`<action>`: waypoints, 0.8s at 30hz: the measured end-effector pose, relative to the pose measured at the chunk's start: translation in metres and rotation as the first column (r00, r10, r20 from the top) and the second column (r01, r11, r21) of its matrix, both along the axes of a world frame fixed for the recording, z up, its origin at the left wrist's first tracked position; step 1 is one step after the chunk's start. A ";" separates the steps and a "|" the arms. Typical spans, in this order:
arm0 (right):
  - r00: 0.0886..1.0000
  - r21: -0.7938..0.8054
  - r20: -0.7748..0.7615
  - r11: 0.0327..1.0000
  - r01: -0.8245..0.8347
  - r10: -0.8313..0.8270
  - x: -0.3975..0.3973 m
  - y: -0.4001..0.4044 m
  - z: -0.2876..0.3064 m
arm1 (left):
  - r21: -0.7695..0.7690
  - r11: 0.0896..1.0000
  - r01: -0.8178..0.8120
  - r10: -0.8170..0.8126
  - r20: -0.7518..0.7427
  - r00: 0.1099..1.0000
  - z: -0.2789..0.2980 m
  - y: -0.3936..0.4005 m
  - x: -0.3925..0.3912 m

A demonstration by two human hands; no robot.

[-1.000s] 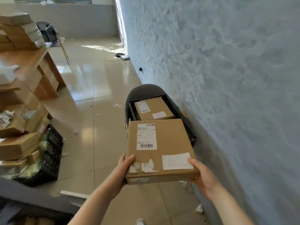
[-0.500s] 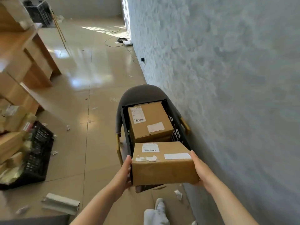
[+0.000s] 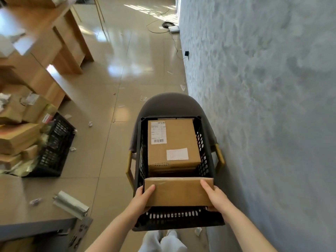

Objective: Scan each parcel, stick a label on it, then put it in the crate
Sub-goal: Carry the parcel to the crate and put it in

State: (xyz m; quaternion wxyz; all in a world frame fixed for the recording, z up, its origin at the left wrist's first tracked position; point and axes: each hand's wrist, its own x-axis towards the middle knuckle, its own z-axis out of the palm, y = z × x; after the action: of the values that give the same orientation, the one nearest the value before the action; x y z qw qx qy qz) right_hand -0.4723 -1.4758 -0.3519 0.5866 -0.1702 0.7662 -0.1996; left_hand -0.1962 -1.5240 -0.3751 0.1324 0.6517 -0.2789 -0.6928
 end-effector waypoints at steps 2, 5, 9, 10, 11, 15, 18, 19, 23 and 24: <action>1.000 0.023 0.022 1.000 0.006 -0.006 0.000 -0.010 -0.013 | 0.023 1.000 0.006 -0.006 -0.004 1.000 -0.010 -0.007 -0.001; 0.999 0.041 0.032 0.999 0.027 -0.028 0.000 -0.026 -0.029 | 0.026 0.999 0.024 -0.024 0.029 0.999 -0.023 -0.019 -0.006; 1.000 0.025 0.003 1.000 0.014 -0.014 -0.002 -0.050 -0.051 | 0.028 0.999 -0.021 0.018 0.106 0.994 -0.040 -0.036 -0.018; 1.000 0.029 0.000 1.000 0.004 -0.004 -0.002 -0.055 -0.057 | 0.038 0.998 -0.048 0.043 0.114 0.993 -0.045 -0.039 -0.019; 1.000 0.038 -0.002 0.999 -0.003 0.004 -0.002 -0.059 -0.063 | 0.043 0.997 -0.063 0.058 0.121 0.991 -0.050 -0.043 -0.021; 0.999 0.061 -0.043 0.998 -0.013 0.015 0.001 -0.068 -0.086 | 0.049 0.995 -0.082 0.073 0.153 0.986 -0.068 -0.052 -0.026; 0.998 0.078 -0.056 0.997 0.001 0.003 0.002 -0.073 -0.095 | 0.045 0.995 -0.088 0.079 0.179 0.981 -0.078 -0.057 -0.030; 0.998 0.082 -0.061 0.997 0.006 -0.001 0.001 -0.074 -0.098 | 0.040 0.996 -0.084 0.075 0.186 0.980 -0.080 -0.058 -0.031; 0.998 0.084 -0.060 0.996 0.009 -0.004 -0.004 -0.078 -0.105 | 0.027 0.996 -0.085 0.078 0.188 0.979 -0.091 -0.062 -0.033; 0.998 0.087 -0.066 0.996 -0.004 0.010 -0.005 -0.078 -0.106 | 0.024 0.996 -0.082 0.077 0.186 0.980 -0.093 -0.062 -0.033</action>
State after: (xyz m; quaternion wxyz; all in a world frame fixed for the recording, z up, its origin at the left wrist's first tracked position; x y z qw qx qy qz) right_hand -0.4776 -1.5542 -0.4579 0.5686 -0.1539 0.7925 -0.1583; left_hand -0.2293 -1.5861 -0.4676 0.1230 0.7258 -0.2526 -0.6279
